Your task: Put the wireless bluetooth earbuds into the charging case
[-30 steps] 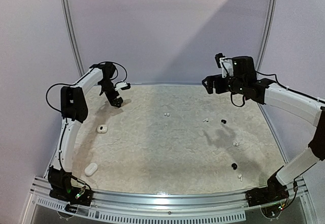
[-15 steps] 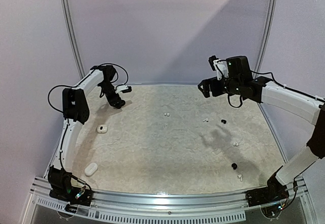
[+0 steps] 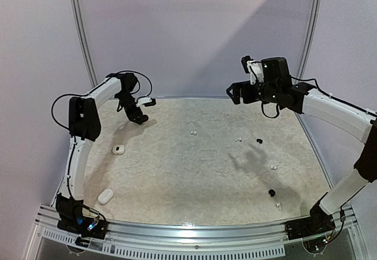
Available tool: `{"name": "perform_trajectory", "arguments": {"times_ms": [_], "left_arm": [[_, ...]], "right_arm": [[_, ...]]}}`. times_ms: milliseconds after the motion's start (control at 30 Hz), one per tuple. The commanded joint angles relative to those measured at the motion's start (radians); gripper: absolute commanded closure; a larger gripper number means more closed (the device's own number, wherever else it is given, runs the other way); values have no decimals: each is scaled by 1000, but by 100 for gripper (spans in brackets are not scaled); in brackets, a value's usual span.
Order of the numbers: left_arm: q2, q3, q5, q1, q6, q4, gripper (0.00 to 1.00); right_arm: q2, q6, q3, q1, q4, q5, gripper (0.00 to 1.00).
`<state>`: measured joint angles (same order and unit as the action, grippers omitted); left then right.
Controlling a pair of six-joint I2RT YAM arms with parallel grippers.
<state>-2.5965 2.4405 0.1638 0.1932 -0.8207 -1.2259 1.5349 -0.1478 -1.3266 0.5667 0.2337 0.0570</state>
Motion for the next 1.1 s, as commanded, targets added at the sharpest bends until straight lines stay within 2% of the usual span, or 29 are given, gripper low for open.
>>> {"name": "perform_trajectory", "arguments": {"times_ms": [0, 133, 233, 333, 467, 533, 767, 967, 1067], "left_arm": [[212, -69, -36, 117, -109, 55, 100], [404, -167, -15, 192, -276, 92, 100], [556, -288, 34, 244, -378, 194, 100], [730, -495, 12, 317, -455, 419, 100], [877, -784, -28, 405, -529, 768, 100], [908, -865, -44, 438, -549, 843, 100], [923, -893, -85, 496, -521, 863, 100], [930, -897, -73, 503, -507, 854, 100], [939, -910, -54, 504, -507, 852, 100]], "right_arm": [[32, -120, -95, 7, 31, -18, 1], [66, -227, -150, 10, 27, -125, 5], [99, -313, -192, 29, 17, -182, 9], [131, -349, -230, 69, -9, -233, 11], [179, -369, -266, 118, -45, -324, 15], [197, -371, -275, 140, -69, -365, 17], [261, -404, -277, 176, -173, -482, 38], [321, -430, -298, 183, -177, -463, 43], [343, -450, -303, 183, -214, -480, 49]]}}
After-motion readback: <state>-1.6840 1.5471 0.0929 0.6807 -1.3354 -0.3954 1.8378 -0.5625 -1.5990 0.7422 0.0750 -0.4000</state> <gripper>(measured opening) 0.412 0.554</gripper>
